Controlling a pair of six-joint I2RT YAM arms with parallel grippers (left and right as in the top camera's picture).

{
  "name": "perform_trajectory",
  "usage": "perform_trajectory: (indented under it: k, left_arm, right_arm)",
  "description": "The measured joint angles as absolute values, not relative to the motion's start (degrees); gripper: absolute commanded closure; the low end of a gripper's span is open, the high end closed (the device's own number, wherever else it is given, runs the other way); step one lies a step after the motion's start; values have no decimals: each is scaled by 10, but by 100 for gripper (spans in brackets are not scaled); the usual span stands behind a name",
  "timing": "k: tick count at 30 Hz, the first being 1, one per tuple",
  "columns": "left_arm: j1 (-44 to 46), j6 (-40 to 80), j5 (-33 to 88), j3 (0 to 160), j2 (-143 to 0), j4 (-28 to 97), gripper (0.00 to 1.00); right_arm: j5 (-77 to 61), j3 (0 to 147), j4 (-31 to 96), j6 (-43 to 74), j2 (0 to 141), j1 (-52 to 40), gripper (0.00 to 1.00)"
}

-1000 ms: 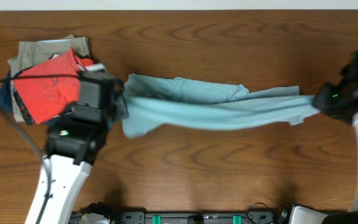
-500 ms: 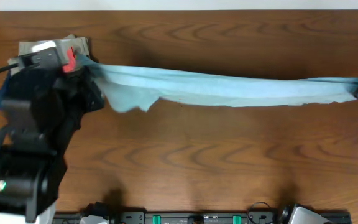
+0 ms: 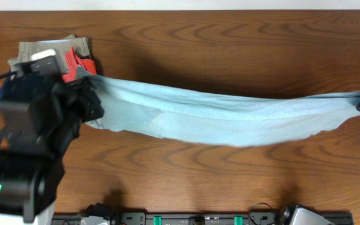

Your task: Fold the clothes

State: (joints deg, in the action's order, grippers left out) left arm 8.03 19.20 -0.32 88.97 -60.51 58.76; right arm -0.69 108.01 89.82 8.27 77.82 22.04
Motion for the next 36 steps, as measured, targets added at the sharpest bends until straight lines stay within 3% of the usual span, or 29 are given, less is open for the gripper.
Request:
perform_trajectory:
  k: [13,23,36]
  left_arm:
    - [80,192,51,888,-812,639,94]
    - [80,189,70,887,-947,641,94]
    - [85,134,73,886,-907,769,94]
  right_arm:
    - [-10,895,814,71,947,220,98]
    - [-12,860,755,71,1037,220,99]
    - [-44,858,828,59,992,221,99]
